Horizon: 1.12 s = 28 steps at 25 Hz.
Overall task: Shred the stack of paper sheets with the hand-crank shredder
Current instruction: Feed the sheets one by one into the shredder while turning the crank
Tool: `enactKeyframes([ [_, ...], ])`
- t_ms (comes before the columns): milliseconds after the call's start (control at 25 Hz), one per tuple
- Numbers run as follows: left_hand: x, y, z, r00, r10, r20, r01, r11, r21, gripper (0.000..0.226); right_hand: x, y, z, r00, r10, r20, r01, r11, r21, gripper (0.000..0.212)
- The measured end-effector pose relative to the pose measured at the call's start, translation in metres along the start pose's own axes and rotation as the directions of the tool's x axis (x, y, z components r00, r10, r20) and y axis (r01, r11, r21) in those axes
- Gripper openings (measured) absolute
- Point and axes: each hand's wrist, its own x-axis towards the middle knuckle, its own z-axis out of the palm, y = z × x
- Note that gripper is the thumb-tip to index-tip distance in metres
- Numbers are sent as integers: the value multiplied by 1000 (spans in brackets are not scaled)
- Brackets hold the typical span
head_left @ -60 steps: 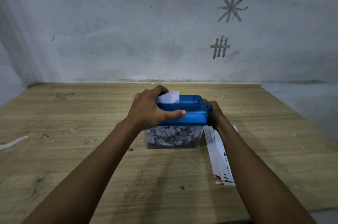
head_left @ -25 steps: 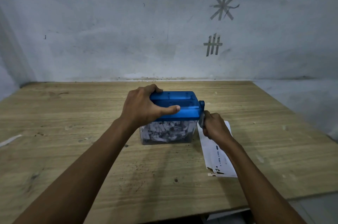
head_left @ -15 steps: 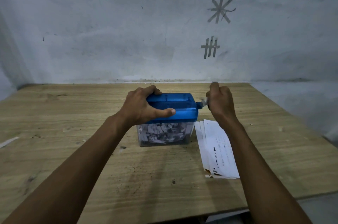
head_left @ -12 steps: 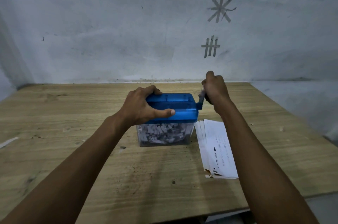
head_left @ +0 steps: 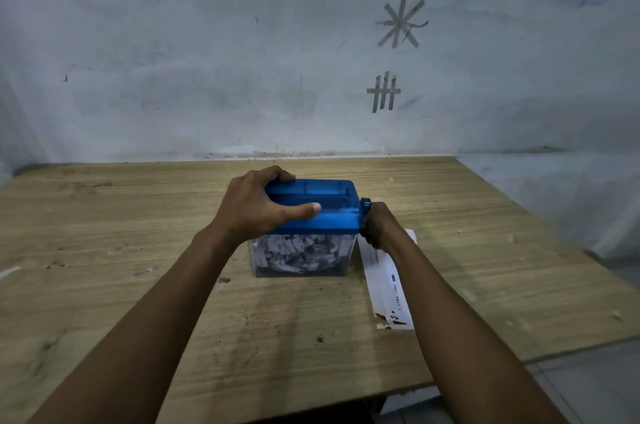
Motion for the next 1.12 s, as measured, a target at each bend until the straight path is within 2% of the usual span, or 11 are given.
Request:
enactKeyframes([
  [160, -1, 3, -1, 1000, 1, -1, -1, 1000, -10, 87, -26, 18, -11, 982, -180, -58, 169, 973, -159, 36],
  [240, -2, 5, 1, 1000, -3, -12, 3, 1000, -10, 88, -41, 28, -27, 940, -282, -194, 196, 909, -368, 39],
  [280, -2, 6, 1, 1000, -6, -14, 6, 1000, -10, 88, -46, 33, -36, 908, -300, -293, 134, 870, -475, 40],
  [320, -2, 6, 1, 1000, -5, -9, 5, 1000, -7, 87, -51, 39, -45, 890, -254, -379, 6, 836, -548, 51],
  [400, 0, 6, -2, 1000, -7, 20, 7, 1000, -5, 87, -61, 52, -56, 921, -50, -386, -217, 758, -616, 89],
  [480, 0, 6, -4, 999, -19, 48, 20, 1000, -11, 88, -65, 66, -54, 947, 33, -319, -246, 714, -656, 105],
  [640, 0, 8, -7, 995, -23, 94, 27, 999, -38, 85, -59, 72, -54, 938, -47, -342, -147, 842, -519, 87],
  [720, 0, 8, -7, 995, -27, 94, 31, 999, -42, 76, -54, 76, -58, 918, -133, -373, -36, 911, -412, 58],
  [840, 2, 8, -7, 996, -27, 89, 30, 999, -33, 74, -55, 78, -64, 868, -260, -423, 88, 919, -385, 21],
  [1000, 2, 9, -9, 991, -32, 127, 29, 999, 26, 86, -52, 76, -70, 855, -279, -436, 107, 920, -378, 18],
  [1120, 4, 14, -14, 985, -31, 170, -20, 956, 294, 91, -51, 79, -74, 857, -308, -412, 143, 912, -384, 18],
])
